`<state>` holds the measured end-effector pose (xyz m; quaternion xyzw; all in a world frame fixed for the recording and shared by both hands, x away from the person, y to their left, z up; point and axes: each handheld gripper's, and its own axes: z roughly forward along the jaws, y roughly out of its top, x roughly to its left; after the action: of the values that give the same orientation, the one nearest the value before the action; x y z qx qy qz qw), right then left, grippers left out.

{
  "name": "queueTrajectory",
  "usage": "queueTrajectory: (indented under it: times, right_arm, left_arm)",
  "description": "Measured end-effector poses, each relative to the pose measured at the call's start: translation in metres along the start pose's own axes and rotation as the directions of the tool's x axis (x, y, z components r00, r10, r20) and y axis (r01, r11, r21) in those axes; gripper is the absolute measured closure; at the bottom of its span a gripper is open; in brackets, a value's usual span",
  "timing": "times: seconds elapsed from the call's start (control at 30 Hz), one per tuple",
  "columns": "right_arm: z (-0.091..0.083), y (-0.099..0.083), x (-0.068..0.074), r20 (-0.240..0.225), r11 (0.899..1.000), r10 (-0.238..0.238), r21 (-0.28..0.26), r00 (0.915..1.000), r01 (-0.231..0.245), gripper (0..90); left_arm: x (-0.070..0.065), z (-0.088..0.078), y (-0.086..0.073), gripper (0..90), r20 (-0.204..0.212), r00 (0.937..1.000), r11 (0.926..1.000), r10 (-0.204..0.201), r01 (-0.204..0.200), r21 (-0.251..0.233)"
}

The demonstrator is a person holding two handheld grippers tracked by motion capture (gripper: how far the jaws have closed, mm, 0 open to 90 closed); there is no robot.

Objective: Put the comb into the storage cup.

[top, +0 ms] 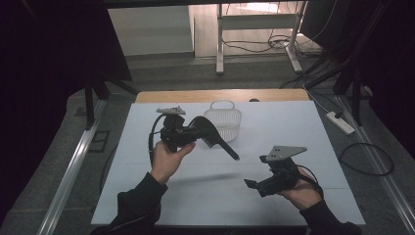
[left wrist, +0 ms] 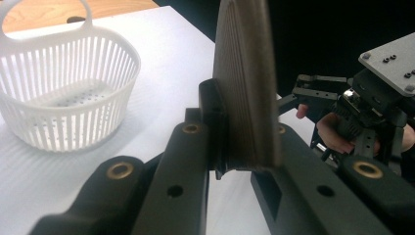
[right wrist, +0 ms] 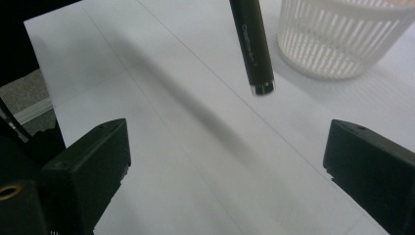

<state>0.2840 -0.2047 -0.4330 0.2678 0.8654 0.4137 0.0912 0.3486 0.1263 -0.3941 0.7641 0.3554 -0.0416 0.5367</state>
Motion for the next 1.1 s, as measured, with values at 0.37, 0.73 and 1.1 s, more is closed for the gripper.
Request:
queueTrajectory:
  times: [0.37,0.73,1.1]
  right_arm:
    - [-0.018,-0.017,-0.005,0.025,0.999,0.026,-0.027,0.9993,-0.025,0.8]
    - [-0.031,-0.032,-0.006,0.049,0.999,0.04,-0.028,0.998,-0.039,0.7]
    - [-0.044,-0.045,-0.006,0.073,0.997,0.08,-0.02,0.9941,-0.078,0.0]
  left_arm:
    - [0.004,-0.004,0.009,86.8,-0.017,0.9999,1.0,0.002,-0.003,-0.008]
    - [0.008,-0.007,0.018,86.8,-0.032,0.9995,0.9997,-0.001,0.0,-0.023]
    - [0.012,-0.01,0.029,86.8,-0.054,0.9985,0.9993,0.002,-0.005,-0.038]
